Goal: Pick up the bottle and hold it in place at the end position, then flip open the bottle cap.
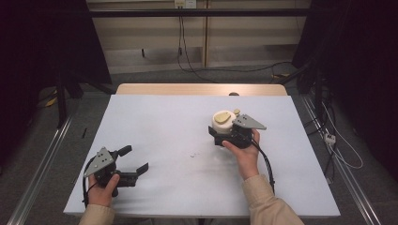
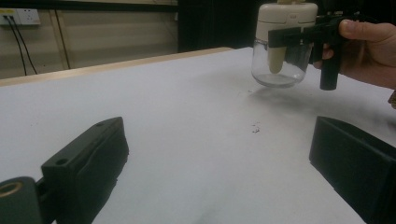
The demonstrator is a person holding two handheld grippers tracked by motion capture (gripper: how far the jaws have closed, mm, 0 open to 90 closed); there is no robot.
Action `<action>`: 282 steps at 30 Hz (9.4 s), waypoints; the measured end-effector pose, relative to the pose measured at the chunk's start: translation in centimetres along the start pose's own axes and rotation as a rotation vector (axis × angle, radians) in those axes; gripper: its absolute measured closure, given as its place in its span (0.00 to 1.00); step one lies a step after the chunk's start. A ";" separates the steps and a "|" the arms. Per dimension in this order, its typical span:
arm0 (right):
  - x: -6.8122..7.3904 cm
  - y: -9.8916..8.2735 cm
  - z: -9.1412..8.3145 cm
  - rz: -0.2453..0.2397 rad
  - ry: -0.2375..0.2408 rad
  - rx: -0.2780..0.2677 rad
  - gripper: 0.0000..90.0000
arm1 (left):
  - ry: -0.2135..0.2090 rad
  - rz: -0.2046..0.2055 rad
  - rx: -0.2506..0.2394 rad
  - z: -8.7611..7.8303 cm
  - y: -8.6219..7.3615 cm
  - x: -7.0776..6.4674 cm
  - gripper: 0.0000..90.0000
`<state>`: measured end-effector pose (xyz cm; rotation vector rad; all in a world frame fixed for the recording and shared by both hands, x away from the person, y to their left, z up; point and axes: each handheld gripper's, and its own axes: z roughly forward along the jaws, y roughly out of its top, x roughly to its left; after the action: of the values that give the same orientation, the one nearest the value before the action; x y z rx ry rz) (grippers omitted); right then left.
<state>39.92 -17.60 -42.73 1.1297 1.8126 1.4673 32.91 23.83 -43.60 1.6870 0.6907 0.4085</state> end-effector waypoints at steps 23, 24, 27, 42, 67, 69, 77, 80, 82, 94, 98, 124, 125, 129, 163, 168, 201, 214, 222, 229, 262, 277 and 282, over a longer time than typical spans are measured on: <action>0.5 0.1 1.4 0.004 0.025 0.005 0.07 | -0.001 -0.008 0.000 0.1 -0.2 -0.1 0.04; 0.5 0.1 1.5 0.003 0.027 0.003 0.07 | -0.001 -0.007 0.000 0.0 -0.2 0.0 0.04; 0.5 0.1 1.6 0.003 0.029 0.003 0.07 | -0.001 -0.006 0.002 0.0 -0.2 -0.1 0.04; 0.9 0.1 2.4 0.002 0.042 0.012 0.07 | -0.004 -0.011 -0.009 -0.3 -0.3 0.0 0.04; 1.6 0.0 4.4 -0.005 0.066 0.026 0.07 | 0.002 -0.011 -0.002 -0.5 -0.4 0.1 0.04; 1.6 -0.1 4.5 -0.002 0.069 0.028 0.07 | 0.003 -0.013 -0.003 -0.6 -0.4 0.1 0.04; 1.4 -0.2 4.9 0.003 0.067 0.028 0.07 | 0.000 -0.017 -0.006 -0.5 -0.5 0.2 0.04; 1.4 -0.1 5.1 -0.002 0.069 0.030 0.07 | 0.002 -0.017 0.000 -0.4 -0.6 0.2 0.04; 1.4 -0.1 5.2 -0.006 0.068 0.028 0.07 | 0.000 -0.016 0.003 -0.3 -0.6 0.3 0.04; 1.6 -0.3 6.3 -0.009 0.073 0.038 0.07 | 0.001 -0.027 0.000 -0.4 -0.7 0.5 0.04; 1.8 -0.3 6.7 -0.013 0.075 0.037 0.07 | 0.001 -0.026 0.002 -0.4 -0.7 0.6 0.04; 2.3 -0.4 7.8 -0.034 0.082 0.061 0.05 | -0.004 -0.027 0.010 -0.5 -0.8 0.5 0.04; 2.3 -0.4 7.8 -0.034 0.082 0.061 0.05 | -0.003 -0.028 0.009 -0.5 -0.8 0.5 0.04; 2.1 -0.5 7.7 -0.033 0.083 0.070 0.05 | 0.000 -0.031 0.006 -0.7 -0.8 0.6 0.04; 1.2 -0.9 6.1 -0.015 0.091 0.158 0.05 | -0.011 -0.017 0.011 -0.4 -0.6 0.0 0.04; 1.2 -0.9 6.1 -0.019 0.092 0.162 0.05 | -0.018 -0.007 0.019 -0.3 -0.7 -0.2 0.04; 1.2 -1.0 5.9 -0.021 0.094 0.199 0.03 | -0.038 -0.032 0.014 2.8 1.2 -1.8 0.04; 1.0 -1.4 5.7 -0.019 0.102 0.238 0.03 | -0.033 -0.054 0.022 4.9 2.7 -2.2 0.05; 1.1 -1.6 5.4 -0.032 0.092 0.225 0.03 | -0.040 -0.059 0.041 6.3 3.7 -2.1 0.06; 1.1 -1.6 5.2 -0.036 0.088 0.223 0.03 | -0.047 -0.060 0.050 7.5 4.7 -2.0 0.07; 1.1 -1.5 5.2 -0.060 0.093 0.223 0.04 | -0.073 -0.056 0.089 11.6 7.0 -2.5 0.13; 1.1 -1.4 5.2 -0.059 0.091 0.227 0.04 | -0.085 -0.061 0.128 13.4 7.6 -2.7 0.42; 1.1 -1.5 5.2 -0.059 0.092 0.225 0.04 | -0.081 -0.058 0.146 14.0 7.6 -2.7 0.56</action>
<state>43.22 -14.09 -45.36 1.1184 2.0989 1.3263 41.08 10.63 -39.17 1.8060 0.7218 0.2523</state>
